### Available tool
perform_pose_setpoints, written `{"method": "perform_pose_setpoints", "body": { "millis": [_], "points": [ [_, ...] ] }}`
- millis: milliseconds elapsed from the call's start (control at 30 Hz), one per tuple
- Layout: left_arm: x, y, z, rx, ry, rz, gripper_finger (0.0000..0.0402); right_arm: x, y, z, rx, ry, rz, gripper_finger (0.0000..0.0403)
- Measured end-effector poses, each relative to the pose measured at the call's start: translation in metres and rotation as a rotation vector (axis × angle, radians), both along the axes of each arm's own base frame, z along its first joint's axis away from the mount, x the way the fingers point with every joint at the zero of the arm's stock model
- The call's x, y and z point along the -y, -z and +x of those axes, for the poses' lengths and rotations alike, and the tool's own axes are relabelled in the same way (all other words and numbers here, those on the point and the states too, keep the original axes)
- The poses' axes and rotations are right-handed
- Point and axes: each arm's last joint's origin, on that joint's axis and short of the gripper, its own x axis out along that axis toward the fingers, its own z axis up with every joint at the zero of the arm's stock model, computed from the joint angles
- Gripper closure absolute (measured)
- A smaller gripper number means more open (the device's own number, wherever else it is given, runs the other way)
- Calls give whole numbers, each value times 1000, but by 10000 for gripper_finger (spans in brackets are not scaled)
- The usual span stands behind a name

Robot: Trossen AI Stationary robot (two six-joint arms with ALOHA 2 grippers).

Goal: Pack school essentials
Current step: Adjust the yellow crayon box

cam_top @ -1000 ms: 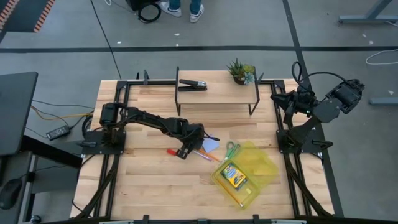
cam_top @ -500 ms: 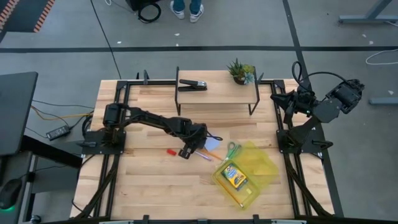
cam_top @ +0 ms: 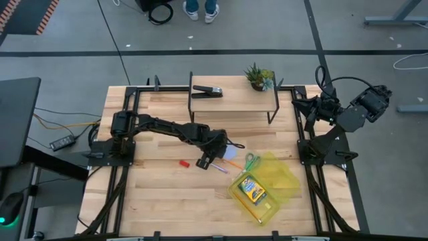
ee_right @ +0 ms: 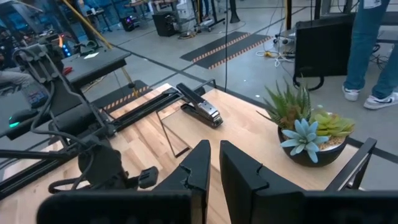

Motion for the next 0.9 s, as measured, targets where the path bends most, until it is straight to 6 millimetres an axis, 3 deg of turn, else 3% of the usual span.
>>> {"method": "perform_pose_setpoints", "body": {
  "millis": [400, 700, 900],
  "points": [
    [4, -19, 7, 24, 10, -2, 385, 0, 0, 0, -6, -1, -13, 361],
    [31, -52, 26, 205, 24, -42, 377, 1, -1, -1, -5, 28, -53, 361],
    [60, -64, 36, 367, 37, -99, 376, 2, -1, -1, -2, 30, -53, 361]
  ]
}}
